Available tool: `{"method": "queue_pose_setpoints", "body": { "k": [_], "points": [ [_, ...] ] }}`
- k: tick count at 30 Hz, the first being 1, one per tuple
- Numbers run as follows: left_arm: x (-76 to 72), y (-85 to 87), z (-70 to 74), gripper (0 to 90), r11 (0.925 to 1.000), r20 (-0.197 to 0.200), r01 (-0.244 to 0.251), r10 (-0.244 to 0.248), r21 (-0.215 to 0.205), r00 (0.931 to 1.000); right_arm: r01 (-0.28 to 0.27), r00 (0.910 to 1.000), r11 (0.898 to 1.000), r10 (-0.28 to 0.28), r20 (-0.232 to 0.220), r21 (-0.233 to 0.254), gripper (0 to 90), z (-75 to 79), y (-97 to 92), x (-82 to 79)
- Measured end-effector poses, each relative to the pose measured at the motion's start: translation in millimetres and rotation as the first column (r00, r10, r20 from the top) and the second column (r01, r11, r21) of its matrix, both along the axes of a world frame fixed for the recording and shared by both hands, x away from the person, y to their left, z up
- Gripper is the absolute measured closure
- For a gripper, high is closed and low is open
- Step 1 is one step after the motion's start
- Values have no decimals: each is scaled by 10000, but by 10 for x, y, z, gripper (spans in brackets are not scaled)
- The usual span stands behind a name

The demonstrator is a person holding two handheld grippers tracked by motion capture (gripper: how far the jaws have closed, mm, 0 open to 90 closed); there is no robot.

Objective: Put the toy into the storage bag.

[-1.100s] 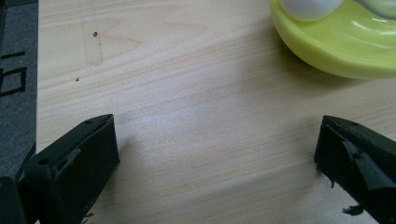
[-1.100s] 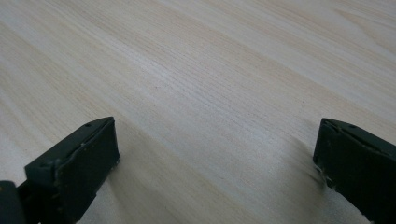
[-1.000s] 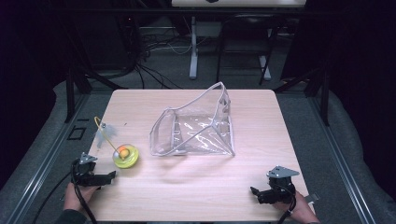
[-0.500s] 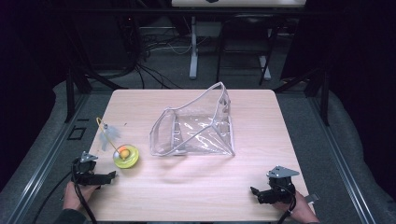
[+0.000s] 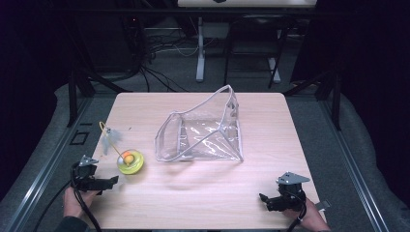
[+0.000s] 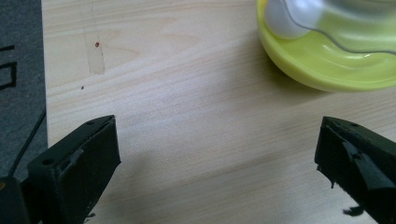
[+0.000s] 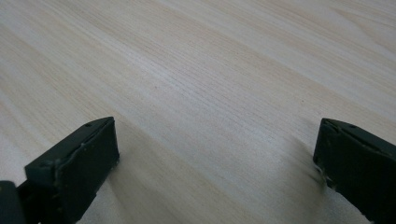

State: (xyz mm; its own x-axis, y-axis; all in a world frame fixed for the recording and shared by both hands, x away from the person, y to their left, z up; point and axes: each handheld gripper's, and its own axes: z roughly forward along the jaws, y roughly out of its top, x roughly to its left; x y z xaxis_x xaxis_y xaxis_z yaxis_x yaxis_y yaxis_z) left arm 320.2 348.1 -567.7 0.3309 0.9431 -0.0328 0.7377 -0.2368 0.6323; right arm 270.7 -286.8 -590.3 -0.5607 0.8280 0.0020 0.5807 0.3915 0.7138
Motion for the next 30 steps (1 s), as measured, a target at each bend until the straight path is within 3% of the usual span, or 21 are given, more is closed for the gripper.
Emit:
{"method": "queue_pose_setpoints", "body": {
  "k": [6,12,19,27,28,30],
  "points": [
    [-17,-23,98,1,9999,322,31,-28,-109,9995,-10,10000,10000,10,4,4,0,-1,0,1],
    [-73,-31,359,0,9983,1104,3,61,-580,9939,-1,10000,10000,1,-12,-68,0,4,-1,-3],
    [-106,-105,573,0,9959,1560,104,37,-894,9878,20,10000,10000,-20,-13,-34,0,2,0,-3],
    [-145,-214,822,0,9928,2348,493,-225,-1089,9718,13,10000,10000,-13,-13,-36,0,2,0,-2],
    [-171,-232,879,0,9919,2695,539,-210,-1153,9628,11,10000,10000,-11,-12,-36,0,2,0,-2],
    [-189,-244,930,0,9899,2878,649,-261,-1260,9573,18,10000,10000,-18,-10,-38,0,2,0,-3]
  ]
}}
